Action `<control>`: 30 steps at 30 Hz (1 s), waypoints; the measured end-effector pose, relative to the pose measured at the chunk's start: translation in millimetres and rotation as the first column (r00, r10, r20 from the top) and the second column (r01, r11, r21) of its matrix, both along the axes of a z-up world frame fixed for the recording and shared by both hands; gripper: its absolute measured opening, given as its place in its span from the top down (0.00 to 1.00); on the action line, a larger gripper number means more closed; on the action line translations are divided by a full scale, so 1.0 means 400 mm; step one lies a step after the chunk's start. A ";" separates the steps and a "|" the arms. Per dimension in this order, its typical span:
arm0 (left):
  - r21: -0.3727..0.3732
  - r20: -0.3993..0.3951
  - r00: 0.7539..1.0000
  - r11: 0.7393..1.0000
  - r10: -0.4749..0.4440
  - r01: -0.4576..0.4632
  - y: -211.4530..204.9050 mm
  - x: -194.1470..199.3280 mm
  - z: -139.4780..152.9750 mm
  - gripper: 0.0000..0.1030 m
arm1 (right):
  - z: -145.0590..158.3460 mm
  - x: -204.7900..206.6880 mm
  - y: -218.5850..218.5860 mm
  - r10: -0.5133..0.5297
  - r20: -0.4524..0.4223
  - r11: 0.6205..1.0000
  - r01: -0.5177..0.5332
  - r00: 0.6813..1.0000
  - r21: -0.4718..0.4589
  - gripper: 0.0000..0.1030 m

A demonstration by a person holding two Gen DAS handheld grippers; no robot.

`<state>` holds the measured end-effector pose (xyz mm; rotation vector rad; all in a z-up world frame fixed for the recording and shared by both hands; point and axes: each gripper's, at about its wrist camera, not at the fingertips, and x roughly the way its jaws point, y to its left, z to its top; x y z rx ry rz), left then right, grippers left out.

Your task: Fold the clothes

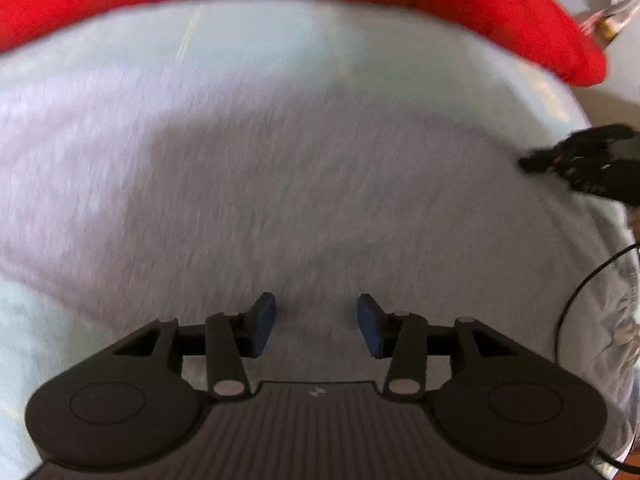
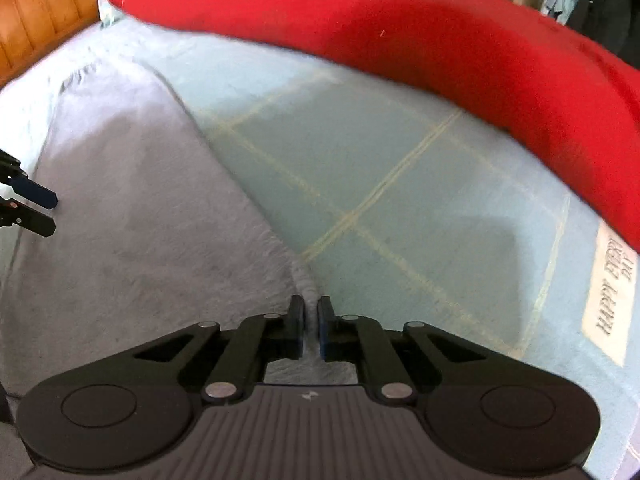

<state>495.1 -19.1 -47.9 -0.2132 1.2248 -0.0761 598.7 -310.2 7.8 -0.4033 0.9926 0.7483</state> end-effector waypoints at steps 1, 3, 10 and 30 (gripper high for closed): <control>-0.008 0.013 1.000 1.000 -0.006 0.006 0.006 -0.008 0.006 0.57 | 0.002 0.000 0.002 -0.013 -0.001 1.000 0.013 1.000 0.005 0.85; 0.010 0.052 0.999 1.000 -0.007 0.006 0.024 -0.026 0.021 0.57 | 0.026 -0.004 -0.006 -0.042 0.003 0.999 0.042 0.999 0.027 0.79; 0.014 0.017 1.000 1.000 0.005 -0.006 0.085 -0.051 -0.003 0.57 | 0.075 -0.031 -0.101 -0.090 -0.017 0.995 0.091 0.996 0.042 0.54; 0.075 0.081 0.993 0.994 -0.082 0.076 0.015 -0.049 0.091 0.56 | 0.028 -0.073 -0.278 -0.245 -0.025 0.968 0.243 0.969 -0.063 0.85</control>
